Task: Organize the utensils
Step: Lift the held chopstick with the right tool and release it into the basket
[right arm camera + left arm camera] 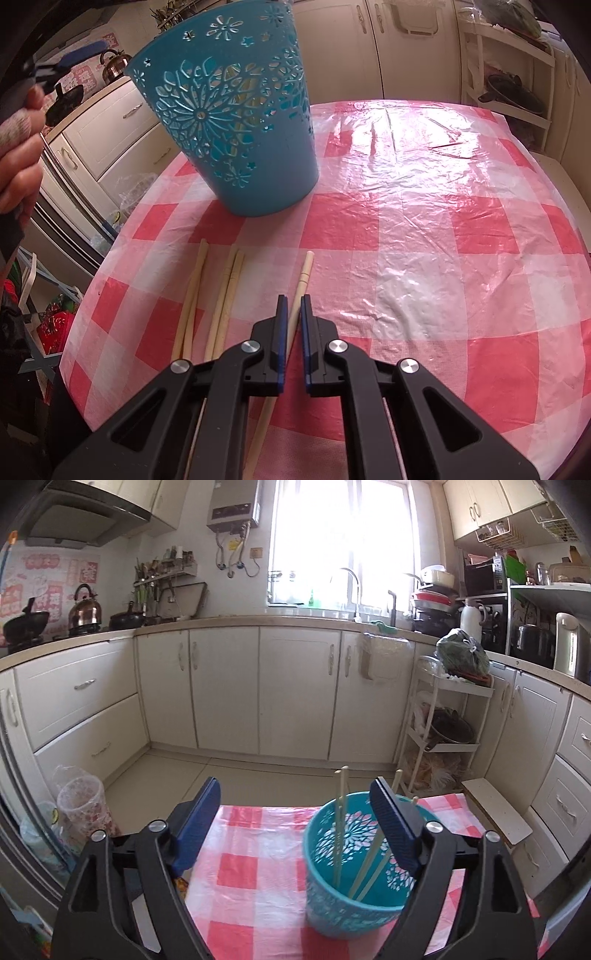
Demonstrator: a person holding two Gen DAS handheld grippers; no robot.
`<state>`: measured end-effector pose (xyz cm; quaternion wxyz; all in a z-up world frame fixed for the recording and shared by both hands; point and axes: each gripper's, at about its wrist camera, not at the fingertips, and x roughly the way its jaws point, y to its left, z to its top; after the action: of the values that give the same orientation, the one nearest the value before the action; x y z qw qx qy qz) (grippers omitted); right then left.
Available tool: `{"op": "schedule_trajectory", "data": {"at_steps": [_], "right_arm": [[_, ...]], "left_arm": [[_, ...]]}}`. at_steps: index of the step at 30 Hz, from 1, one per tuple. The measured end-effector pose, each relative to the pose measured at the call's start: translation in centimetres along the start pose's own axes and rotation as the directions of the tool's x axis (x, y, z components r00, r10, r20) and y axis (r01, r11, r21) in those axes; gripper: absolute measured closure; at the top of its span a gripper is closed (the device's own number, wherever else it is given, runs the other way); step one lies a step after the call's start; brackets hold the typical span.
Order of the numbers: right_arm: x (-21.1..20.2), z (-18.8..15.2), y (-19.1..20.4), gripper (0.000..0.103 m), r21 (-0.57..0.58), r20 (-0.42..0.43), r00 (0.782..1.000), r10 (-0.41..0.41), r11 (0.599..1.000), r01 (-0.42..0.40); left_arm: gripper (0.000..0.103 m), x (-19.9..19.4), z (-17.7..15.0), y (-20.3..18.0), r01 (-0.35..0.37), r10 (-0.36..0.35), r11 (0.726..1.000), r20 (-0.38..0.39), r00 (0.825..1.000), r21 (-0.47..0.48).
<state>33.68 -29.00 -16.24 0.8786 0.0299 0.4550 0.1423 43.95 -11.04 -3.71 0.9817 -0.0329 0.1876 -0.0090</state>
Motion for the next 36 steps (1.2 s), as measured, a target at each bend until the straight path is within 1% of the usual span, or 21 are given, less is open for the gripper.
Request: {"op": "schedule_trajectory", "data": {"at_steps": [1, 3, 5, 6, 7, 9, 11, 14, 15, 17, 20, 23, 27, 30, 36], "right_arm": [[0.0, 0.0, 0.2, 0.096, -0.011, 0.001, 1.0, -0.008, 1.0, 0.008], [-0.1, -0.1, 0.4, 0.096, -0.028, 0.004, 1.0, -0.023, 0.999, 0.023], [-0.1, -0.1, 0.4, 0.096, -0.028, 0.006, 1.0, -0.03, 0.999, 0.03], [-0.2, -0.2, 0.3, 0.097, -0.021, 0.007, 1.0, -0.027, 0.999, 0.027], [-0.4, -0.2, 0.1, 0.097, -0.009, 0.011, 1.0, -0.016, 1.0, 0.016], [-1.3, 0.0, -0.2, 0.097, 0.016, 0.034, 0.999, 0.017, 1.0, -0.017], [-2.5, 0.2, -0.4, 0.097, 0.029, 0.068, 0.997, 0.048, 0.998, -0.05], [-4.5, 0.6, -0.5, 0.097, 0.033, 0.133, 0.986, 0.1, 0.994, -0.105], [-5.1, 0.8, -0.6, 0.097, 0.032, 0.157, 0.98, 0.124, 0.991, -0.131], [-6.3, 1.2, -0.5, 0.097, 0.034, 0.199, 0.966, 0.164, 0.984, -0.174], [-8.1, 1.8, -0.3, 0.097, 0.034, 0.268, 0.938, 0.218, 0.971, -0.235], [-9.9, 2.7, 0.0, 0.098, 0.032, 0.327, 0.912, 0.248, 0.962, -0.273], [-11.8, 4.2, 0.7, 0.098, 0.022, 0.382, 0.883, 0.274, 0.952, -0.306], [-13.7, 5.5, 1.4, 0.098, -0.002, 0.417, 0.862, 0.288, 0.949, -0.316], [-16.1, 7.9, 2.4, 0.098, -0.044, 0.461, 0.831, 0.313, 0.943, -0.331]], "left_arm": [[0.014, -0.6, -0.7, 0.6, -0.022, 0.022, 1.0, 0.003, 1.0, -0.007], [0.012, -1.1, -2.8, 2.2, -0.05, 0.049, 0.998, -0.032, 0.998, -0.037], [0.01, -0.6, -5.3, 4.0, -0.062, 0.053, 0.995, -0.104, 0.993, -0.084], [0.01, 0.0, -6.8, 4.9, -0.07, 0.053, 0.992, -0.156, 0.986, -0.107], [0.01, 0.6, -8.2, 5.8, -0.079, 0.052, 0.989, -0.199, 0.979, -0.129], [0.01, 1.5, -10.6, 6.8, -0.088, 0.042, 0.983, -0.263, 0.964, -0.164], [0.01, 2.1, -12.4, 7.3, -0.098, 0.042, 0.98, -0.302, 0.953, -0.172], [0.01, 2.7, -14.3, 7.2, -0.101, 0.038, 0.98, -0.33, 0.943, -0.174], [0.01, 2.6, -14.3, 7.2, -0.101, 0.039, 0.98, -0.332, 0.942, -0.169], [0.009, 2.3, -14.4, 7.0, -0.1, 0.047, 0.982, -0.309, 0.95, -0.16], [0.008, 2.9, -14.6, 6.8, -0.106, 0.05, 0.982, -0.332, 0.942, -0.154], [0.008, 3.1, -14.5, 6.9, -0.107, 0.047, 0.981, -0.336, 0.941, -0.163], [0.008, 3.3, -14.6, 7.3, -0.105, 0.042, 0.98, -0.339, 0.94, -0.171], [0.008, 3.4, -14.7, 7.3, -0.104, 0.04, 0.98, -0.34, 0.94, -0.171], [0.008, 3.4, -14.7, 7.5, -0.099, 0.03, 0.977, -0.34, 0.94, -0.189]]}}
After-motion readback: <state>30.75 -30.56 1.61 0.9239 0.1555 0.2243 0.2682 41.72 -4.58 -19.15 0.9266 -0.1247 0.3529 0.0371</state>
